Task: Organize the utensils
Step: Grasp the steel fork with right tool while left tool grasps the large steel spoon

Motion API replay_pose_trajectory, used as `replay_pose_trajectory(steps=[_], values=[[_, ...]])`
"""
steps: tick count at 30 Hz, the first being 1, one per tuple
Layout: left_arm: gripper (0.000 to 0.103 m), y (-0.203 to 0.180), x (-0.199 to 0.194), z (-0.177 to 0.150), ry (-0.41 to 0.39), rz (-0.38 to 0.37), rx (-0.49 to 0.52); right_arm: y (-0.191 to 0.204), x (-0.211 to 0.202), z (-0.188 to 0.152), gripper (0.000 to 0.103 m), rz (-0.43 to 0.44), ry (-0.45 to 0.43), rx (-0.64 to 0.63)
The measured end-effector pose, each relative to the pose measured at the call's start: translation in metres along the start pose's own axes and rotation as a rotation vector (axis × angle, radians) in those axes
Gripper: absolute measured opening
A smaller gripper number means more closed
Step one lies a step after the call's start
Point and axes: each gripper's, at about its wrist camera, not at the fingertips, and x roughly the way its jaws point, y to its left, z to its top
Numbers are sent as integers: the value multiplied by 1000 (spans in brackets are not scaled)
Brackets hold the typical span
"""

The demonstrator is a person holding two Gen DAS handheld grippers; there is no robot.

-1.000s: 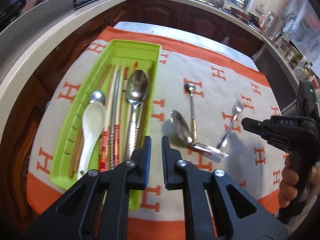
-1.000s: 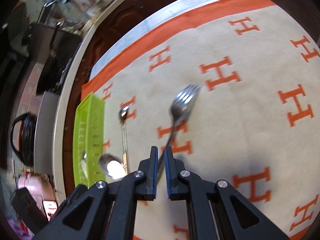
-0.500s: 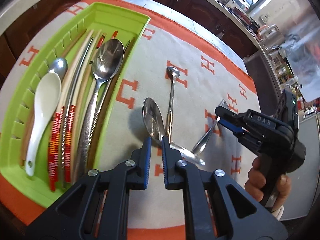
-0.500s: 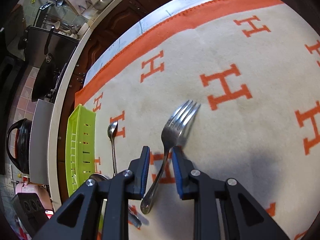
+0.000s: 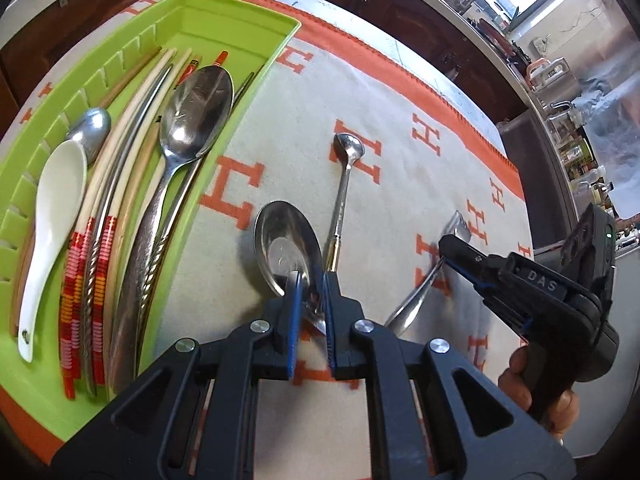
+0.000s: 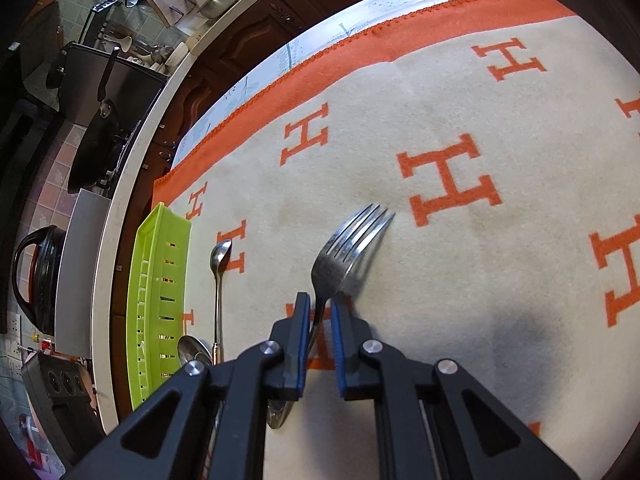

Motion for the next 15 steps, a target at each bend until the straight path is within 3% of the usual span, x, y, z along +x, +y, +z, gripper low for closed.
replay_pose_trajectory(steps=[7,15], values=[[22,7,-25,-5,-50,-15,-9,0,0,-1,9,0,-2,-8],[22,6,-18,-6,-38,-11,-14,2,0,-1,9,-1,1,-17]])
